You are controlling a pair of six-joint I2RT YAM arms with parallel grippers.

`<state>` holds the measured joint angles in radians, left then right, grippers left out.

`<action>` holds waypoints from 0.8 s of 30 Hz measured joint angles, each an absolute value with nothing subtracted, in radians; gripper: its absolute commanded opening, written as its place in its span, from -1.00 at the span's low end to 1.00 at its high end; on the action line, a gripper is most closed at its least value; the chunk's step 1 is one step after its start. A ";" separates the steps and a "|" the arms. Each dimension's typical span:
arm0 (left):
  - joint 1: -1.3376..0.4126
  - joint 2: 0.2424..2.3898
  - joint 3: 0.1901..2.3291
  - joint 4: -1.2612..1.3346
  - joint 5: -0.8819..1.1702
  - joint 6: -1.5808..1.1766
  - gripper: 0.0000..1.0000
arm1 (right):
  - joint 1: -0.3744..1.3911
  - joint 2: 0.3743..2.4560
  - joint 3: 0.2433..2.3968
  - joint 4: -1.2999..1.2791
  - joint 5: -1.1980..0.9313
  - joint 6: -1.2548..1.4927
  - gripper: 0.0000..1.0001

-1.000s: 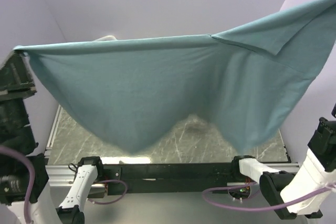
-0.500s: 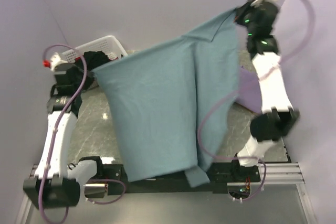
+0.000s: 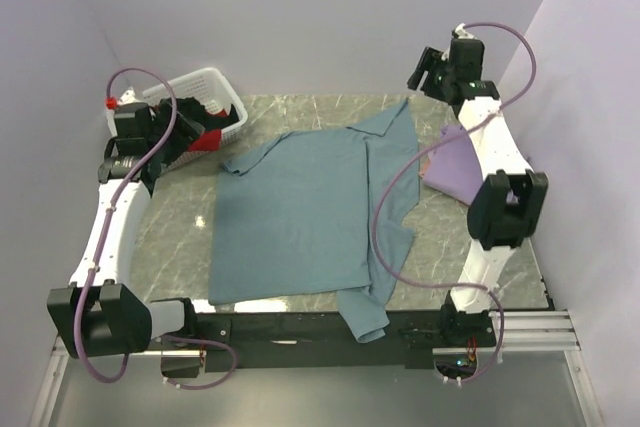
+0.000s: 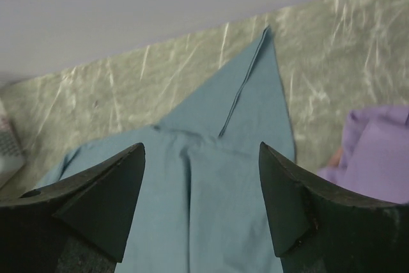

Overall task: Fold and stack the t-shirts
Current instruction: Flatten the tshirt out

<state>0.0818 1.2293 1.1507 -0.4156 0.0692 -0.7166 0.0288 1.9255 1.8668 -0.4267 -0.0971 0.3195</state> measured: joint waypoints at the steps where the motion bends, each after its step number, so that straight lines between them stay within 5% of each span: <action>1: 0.081 1.229 1.145 -0.425 0.094 -0.718 0.55 | 0.033 1.887 1.828 -0.431 -0.100 0.324 0.56; 8: 0.076 1.312 1.002 -0.486 0.252 -0.714 0.56 | 0.183 1.655 1.502 -0.425 -0.110 0.364 0.52; 16: 0.044 1.497 0.913 -0.535 0.373 -0.678 0.57 | 0.255 1.622 1.099 -0.450 -0.154 0.482 0.48; 24: 0.039 1.507 0.821 -0.383 0.460 -0.718 0.58 | 0.248 1.575 0.998 -0.453 -0.155 0.520 0.49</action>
<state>0.0395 1.5070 0.8207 -0.3828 0.4599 -0.7181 0.2481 1.5753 0.9981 -0.4526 -0.1551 0.5201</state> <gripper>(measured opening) 0.785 0.742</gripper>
